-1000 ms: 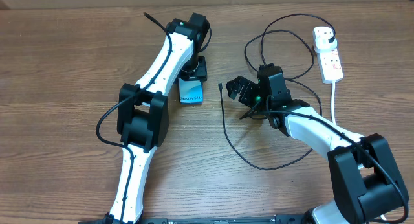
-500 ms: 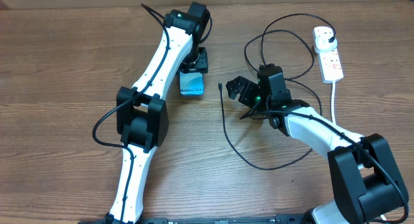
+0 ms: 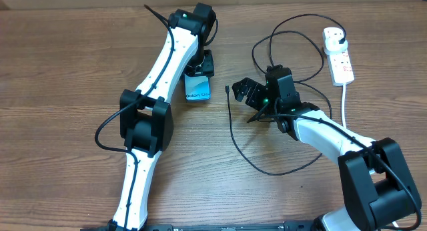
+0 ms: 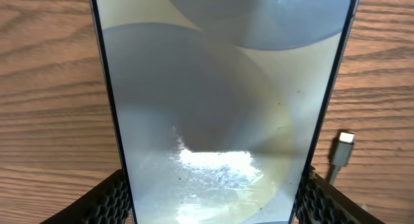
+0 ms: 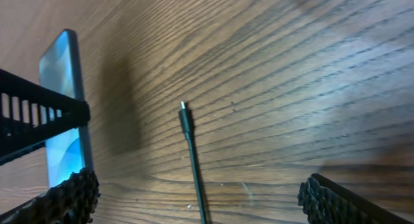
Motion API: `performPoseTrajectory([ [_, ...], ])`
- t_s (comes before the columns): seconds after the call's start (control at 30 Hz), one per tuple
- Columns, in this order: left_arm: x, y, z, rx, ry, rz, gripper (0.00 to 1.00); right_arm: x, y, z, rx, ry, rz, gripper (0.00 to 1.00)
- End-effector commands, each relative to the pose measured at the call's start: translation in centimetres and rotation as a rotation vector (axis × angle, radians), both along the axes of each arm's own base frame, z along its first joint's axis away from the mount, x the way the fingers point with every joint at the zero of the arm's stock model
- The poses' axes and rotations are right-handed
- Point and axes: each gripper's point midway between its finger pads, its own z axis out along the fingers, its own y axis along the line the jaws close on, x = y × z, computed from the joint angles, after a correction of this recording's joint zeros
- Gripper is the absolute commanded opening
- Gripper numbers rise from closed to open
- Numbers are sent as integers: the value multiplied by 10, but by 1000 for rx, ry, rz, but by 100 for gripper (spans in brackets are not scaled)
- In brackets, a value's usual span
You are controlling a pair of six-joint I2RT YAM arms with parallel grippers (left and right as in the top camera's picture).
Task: Plug charger to phone and switch on socket
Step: 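Lift the phone with the left gripper and swing it toward the right gripper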
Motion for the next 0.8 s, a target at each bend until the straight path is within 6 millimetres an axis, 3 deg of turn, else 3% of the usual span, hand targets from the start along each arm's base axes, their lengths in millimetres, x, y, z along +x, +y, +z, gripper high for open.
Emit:
performPoseTrajectory([
  [0.0, 3, -7, 7, -125, 22, 67, 4, 6, 4, 16, 28, -36, 12, 100],
  [0.23, 2, -13, 19, -392, 118, 137, 4, 6, 4, 15, 27, -36, 12, 100],
  [0.47, 5, -8, 29, -519, 155, 185, 4, 6, 4, 15, 26, -36, 11, 100],
  [0.77, -6, -28, 47, -683, 276, 301, 4, 6, 3, 15, 23, -34, 9, 100],
])
